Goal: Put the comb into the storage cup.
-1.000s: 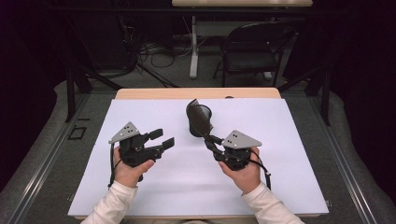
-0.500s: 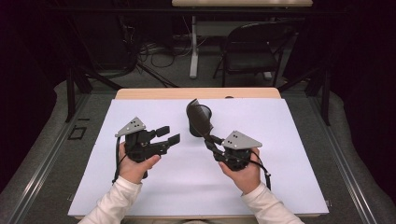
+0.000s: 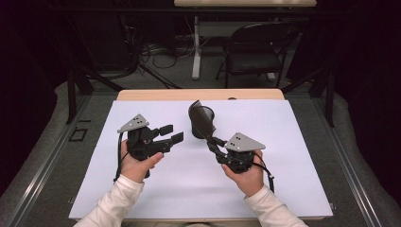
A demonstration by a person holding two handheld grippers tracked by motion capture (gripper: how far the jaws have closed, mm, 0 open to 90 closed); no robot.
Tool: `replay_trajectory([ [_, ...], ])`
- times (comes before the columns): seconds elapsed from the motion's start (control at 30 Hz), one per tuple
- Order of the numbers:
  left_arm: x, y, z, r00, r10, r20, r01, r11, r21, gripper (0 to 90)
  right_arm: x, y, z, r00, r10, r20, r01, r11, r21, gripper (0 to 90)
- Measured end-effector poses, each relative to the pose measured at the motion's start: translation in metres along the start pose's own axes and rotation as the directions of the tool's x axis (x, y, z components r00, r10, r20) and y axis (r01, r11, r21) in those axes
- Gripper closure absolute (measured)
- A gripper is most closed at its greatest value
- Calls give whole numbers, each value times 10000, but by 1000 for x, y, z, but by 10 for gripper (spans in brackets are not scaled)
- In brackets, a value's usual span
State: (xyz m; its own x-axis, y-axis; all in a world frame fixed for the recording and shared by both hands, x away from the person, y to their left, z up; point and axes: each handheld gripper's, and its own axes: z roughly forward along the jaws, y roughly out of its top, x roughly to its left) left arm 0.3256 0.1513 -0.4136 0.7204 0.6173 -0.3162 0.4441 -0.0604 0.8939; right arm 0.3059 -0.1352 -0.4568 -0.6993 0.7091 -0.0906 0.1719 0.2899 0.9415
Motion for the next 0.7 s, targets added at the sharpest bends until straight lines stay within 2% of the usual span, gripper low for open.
replay_trajectory([
  [0.3,-4,8,4,9999,-61,124,58,9997,233,443,1,0,0,10000,-35,17,35,10000,-29,724],
  [0.47,-7,12,7,9998,45,174,-50,9995,322,448,2,0,0,9999,-106,22,106,9999,-27,724],
  [0.7,-8,17,11,9996,-61,273,49,9990,454,449,3,0,0,9999,-133,13,133,9999,-7,725],
])
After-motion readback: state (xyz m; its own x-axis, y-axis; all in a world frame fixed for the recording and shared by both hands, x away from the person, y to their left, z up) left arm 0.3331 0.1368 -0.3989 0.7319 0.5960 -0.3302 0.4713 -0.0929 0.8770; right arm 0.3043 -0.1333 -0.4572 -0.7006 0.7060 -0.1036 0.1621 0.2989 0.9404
